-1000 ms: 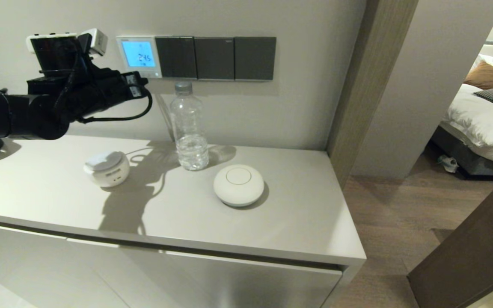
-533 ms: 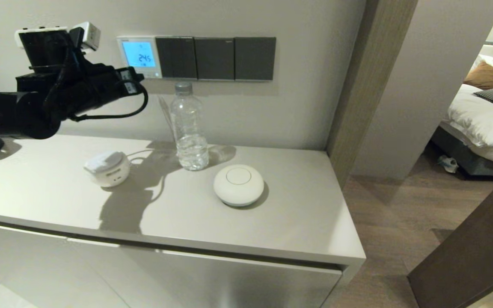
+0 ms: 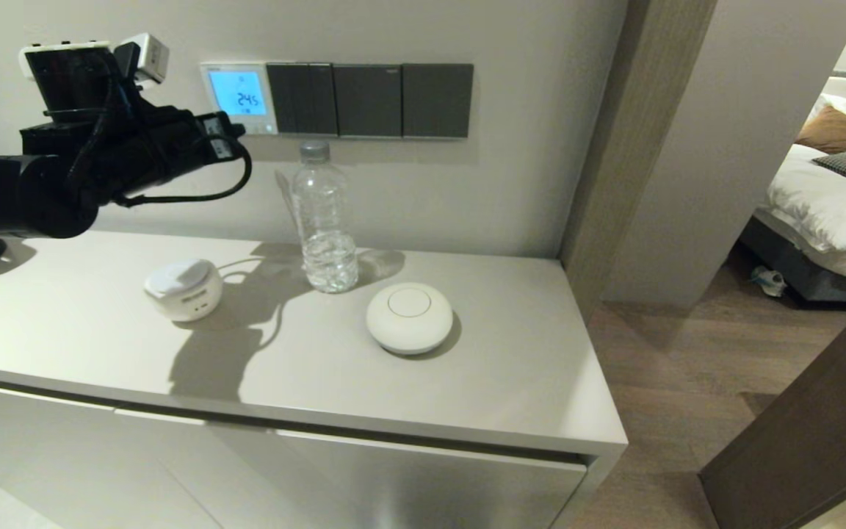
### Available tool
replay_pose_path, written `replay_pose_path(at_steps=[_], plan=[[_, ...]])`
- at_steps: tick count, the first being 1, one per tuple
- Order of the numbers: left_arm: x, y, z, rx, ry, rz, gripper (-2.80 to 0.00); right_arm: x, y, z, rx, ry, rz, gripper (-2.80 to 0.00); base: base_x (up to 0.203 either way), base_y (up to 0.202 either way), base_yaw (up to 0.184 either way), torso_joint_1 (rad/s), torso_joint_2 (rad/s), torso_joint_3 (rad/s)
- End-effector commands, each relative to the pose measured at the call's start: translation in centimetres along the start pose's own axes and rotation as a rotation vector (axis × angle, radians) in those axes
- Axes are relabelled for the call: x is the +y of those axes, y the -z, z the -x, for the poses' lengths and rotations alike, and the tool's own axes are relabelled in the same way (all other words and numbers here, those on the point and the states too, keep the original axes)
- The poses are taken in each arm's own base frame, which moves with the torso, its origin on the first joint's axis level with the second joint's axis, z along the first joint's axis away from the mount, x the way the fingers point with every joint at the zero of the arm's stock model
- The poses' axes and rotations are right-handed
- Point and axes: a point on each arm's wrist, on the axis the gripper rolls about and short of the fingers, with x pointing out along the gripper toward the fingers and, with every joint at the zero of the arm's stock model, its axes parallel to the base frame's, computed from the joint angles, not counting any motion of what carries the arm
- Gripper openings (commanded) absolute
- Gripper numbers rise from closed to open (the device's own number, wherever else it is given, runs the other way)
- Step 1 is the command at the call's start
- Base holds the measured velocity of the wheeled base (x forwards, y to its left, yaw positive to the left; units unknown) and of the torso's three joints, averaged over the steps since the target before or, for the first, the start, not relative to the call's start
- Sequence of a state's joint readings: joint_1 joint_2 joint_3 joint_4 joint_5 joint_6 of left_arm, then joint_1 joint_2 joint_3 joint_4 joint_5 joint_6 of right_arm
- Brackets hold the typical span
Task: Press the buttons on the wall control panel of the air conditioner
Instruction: Press the temperature decrease button
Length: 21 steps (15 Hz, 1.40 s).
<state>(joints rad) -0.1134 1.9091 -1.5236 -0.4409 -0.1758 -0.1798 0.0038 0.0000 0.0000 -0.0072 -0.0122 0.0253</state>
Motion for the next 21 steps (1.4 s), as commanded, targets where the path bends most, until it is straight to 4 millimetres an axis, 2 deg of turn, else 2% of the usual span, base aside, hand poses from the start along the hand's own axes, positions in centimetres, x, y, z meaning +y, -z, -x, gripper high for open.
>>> replay_pose_path(at_steps=[1, 13, 17, 21], plan=[[0.2, 0.5, -0.5, 0.007, -0.001, 0.003, -2.8, 0.0, 0.1, 0.0, 0.003, -0.001, 0.0, -2.8, 0.0, 0.0, 0.0, 0.0, 0.0, 0.0], [0.4, 0.9, -1.2, 0.011, -0.002, 0.005, -2.8, 0.0, 0.1, 0.0, 0.003, -0.001, -0.001, -2.8, 0.0, 0.0, 0.0, 0.0, 0.0, 0.0], [0.2, 0.6, -0.8, 0.006, -0.001, 0.004, -2.8, 0.0, 0.1, 0.0, 0.003, -0.001, 0.0, -2.8, 0.0, 0.0, 0.0, 0.0, 0.0, 0.0], [-0.2, -0.5, 0.5, -0.013, 0.002, 0.0, -2.8, 0.0, 0.1, 0.0, 0.004, -0.001, 0.0, -2.8, 0.0, 0.0, 0.0, 0.0, 0.0, 0.0]])
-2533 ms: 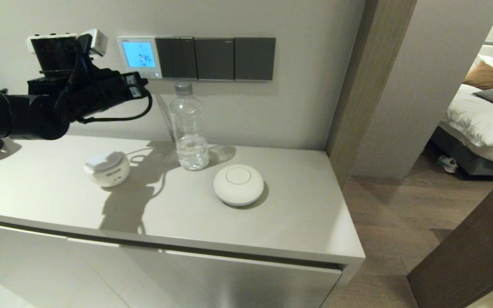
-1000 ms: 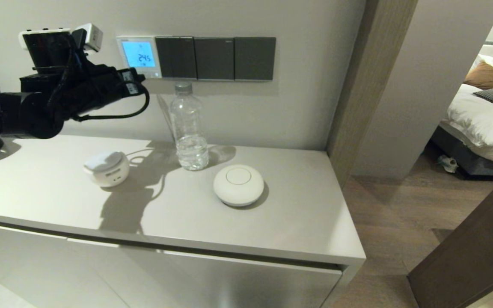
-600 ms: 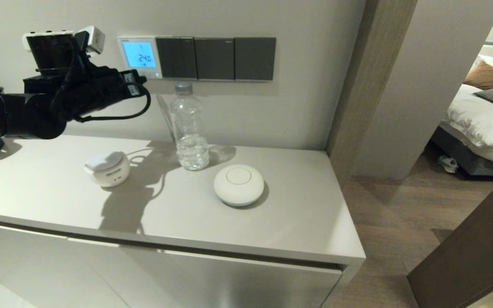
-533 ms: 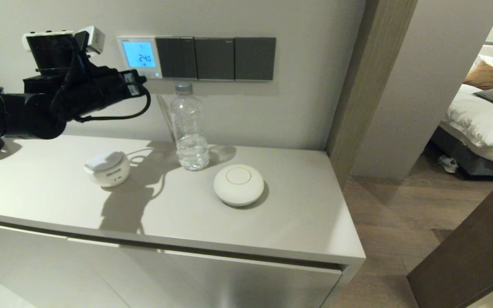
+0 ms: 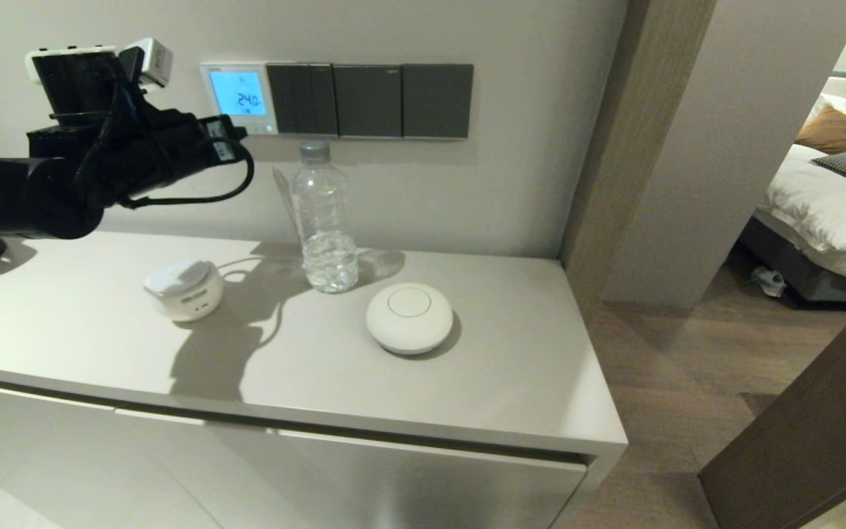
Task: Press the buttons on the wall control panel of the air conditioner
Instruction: Press the temperature decrease button, then turn off the central air conditioner
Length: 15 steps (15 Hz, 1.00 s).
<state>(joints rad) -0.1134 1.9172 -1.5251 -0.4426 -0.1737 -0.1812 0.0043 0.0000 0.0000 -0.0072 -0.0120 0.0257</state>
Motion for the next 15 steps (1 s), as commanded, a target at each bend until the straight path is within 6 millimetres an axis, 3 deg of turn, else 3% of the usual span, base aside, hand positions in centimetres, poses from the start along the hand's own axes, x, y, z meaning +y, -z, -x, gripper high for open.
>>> replay_pose_path(at_steps=[1, 3, 7, 9, 12, 15], plan=[[-0.4, -1.1, 1.2, -0.024, 0.006, -0.003, -2.8, 0.0, 0.1, 0.0, 0.003, 0.0, 0.0, -2.8, 0.0, 0.0, 0.0, 0.0, 0.0, 0.0], [-0.9, -2.1, 2.7, -0.04, 0.006, -0.006, -2.8, 0.0, 0.1, 0.0, 0.004, 0.0, 0.0, -2.8, 0.0, 0.0, 0.0, 0.0, 0.0, 0.0], [-1.0, -1.7, 3.7, -0.021, 0.001, -0.002, -2.8, 0.0, 0.1, 0.0, 0.003, 0.0, 0.001, -2.8, 0.0, 0.0, 0.0, 0.0, 0.0, 0.0], [-1.3, -2.2, 5.1, -0.028, 0.001, -0.004, -2.8, 0.0, 0.1, 0.0, 0.003, 0.0, 0.0, -2.8, 0.0, 0.0, 0.0, 0.0, 0.0, 0.0], [-1.6, -3.3, 9.4, -0.047, -0.017, -0.025, -2.8, 0.0, 0.1, 0.0, 0.003, 0.0, 0.0, -2.8, 0.0, 0.0, 0.0, 0.0, 0.0, 0.0], [-0.7, -0.7, 14.0, 0.002, -0.072, -0.051, -2.8, 0.0, 0.1, 0.0, 0.003, 0.0, 0.0, -2.8, 0.0, 0.0, 0.0, 0.0, 0.0, 0.0]])
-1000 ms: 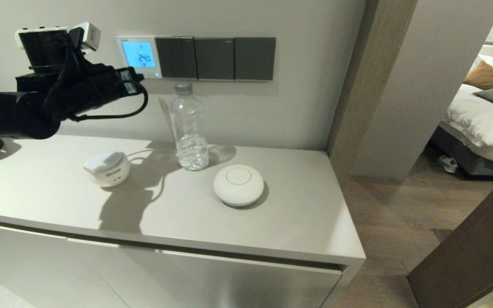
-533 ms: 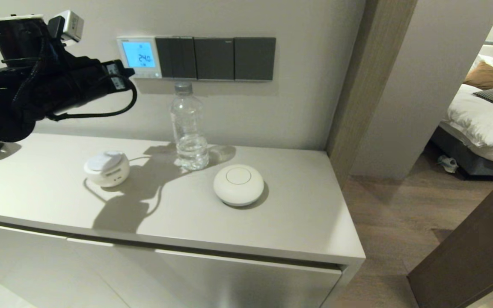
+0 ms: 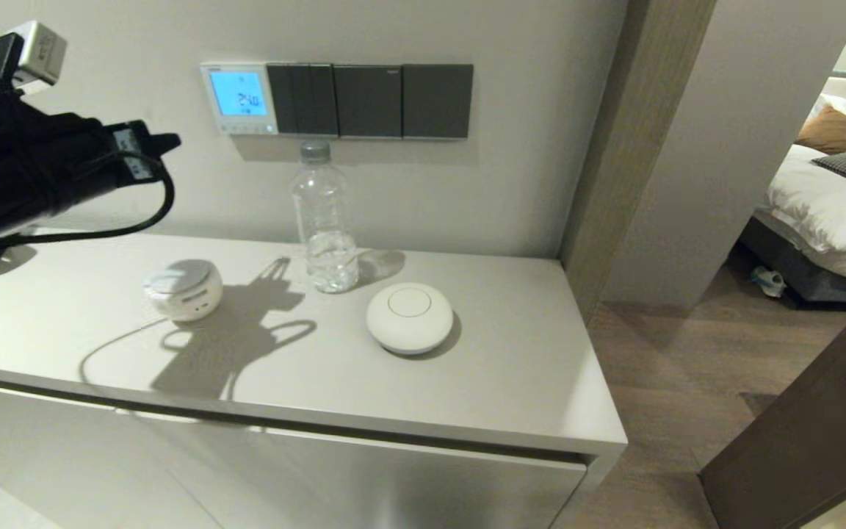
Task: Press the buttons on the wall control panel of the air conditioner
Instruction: Turn off the central air conditioner
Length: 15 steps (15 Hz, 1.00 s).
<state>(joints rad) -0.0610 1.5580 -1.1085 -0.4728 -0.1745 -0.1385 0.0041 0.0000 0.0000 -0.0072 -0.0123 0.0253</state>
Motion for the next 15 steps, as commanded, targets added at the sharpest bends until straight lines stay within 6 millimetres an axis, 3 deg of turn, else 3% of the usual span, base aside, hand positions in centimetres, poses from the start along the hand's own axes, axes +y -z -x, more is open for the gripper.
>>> replay_pose_path(at_steps=[1, 5, 7, 10, 15], plan=[[0.3, 1.7, 4.9, -0.01, -0.037, -0.028, -2.8, 0.0, 0.1, 0.0, 0.004, 0.0, -0.001, -2.8, 0.0, 0.0, 0.0, 0.0, 0.0, 0.0], [0.9, 7.5, 11.9, 0.014, -0.11, -0.059, -2.8, 0.0, 0.1, 0.0, 0.003, 0.0, -0.001, -2.8, 0.0, 0.0, 0.0, 0.0, 0.0, 0.0], [0.8, 10.5, 14.5, 0.065, -0.126, -0.047, -2.8, 0.0, 0.1, 0.0, 0.003, 0.0, -0.001, -2.8, 0.0, 0.0, 0.0, 0.0, 0.0, 0.0], [0.5, 13.2, 16.4, 0.118, -0.054, -0.027, -2.8, 0.0, 0.1, 0.0, 0.003, 0.0, -0.001, -2.8, 0.0, 0.0, 0.0, 0.0, 0.0, 0.0], [-0.1, 15.3, 19.2, 0.114, -0.049, -0.019, -2.8, 0.0, 0.1, 0.0, 0.003, 0.0, -0.001, -2.8, 0.0, 0.0, 0.0, 0.0, 0.0, 0.0]])
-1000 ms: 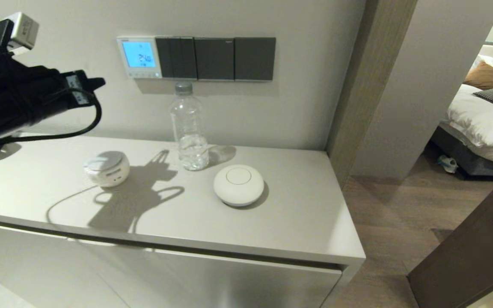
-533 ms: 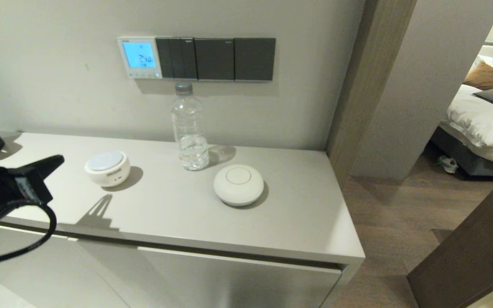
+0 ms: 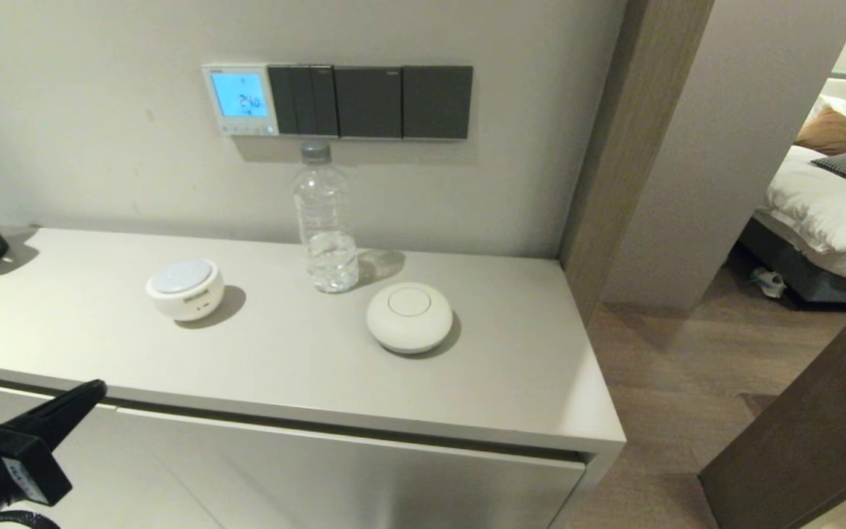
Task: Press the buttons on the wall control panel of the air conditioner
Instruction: Turn off the central air conditioner
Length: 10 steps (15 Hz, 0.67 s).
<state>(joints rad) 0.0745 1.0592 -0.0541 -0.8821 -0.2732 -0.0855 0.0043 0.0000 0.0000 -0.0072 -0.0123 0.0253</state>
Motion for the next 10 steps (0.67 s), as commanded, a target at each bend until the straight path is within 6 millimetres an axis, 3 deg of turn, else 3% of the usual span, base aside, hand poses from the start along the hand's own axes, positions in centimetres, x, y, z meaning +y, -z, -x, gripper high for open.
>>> replay_pose_path(at_steps=[1, 6, 10], plan=[[-0.4, 0.7, 1.7, -0.024, 0.003, -0.005, -2.8, 0.0, 0.1, 0.0, 0.003, 0.0, -0.001, -2.8, 0.0, 0.0, 0.0, 0.0, 0.0, 0.0], [-1.4, 1.7, 5.6, -0.082, 0.008, -0.028, -2.8, 0.0, 0.1, 0.0, 0.003, 0.0, -0.001, -2.8, 0.0, 0.0, 0.0, 0.0, 0.0, 0.0], [-2.0, 4.4, 8.3, -0.01, 0.012, -0.031, -2.8, 0.0, 0.1, 0.0, 0.003, 0.0, -0.001, -2.8, 0.0, 0.0, 0.0, 0.0, 0.0, 0.0]])
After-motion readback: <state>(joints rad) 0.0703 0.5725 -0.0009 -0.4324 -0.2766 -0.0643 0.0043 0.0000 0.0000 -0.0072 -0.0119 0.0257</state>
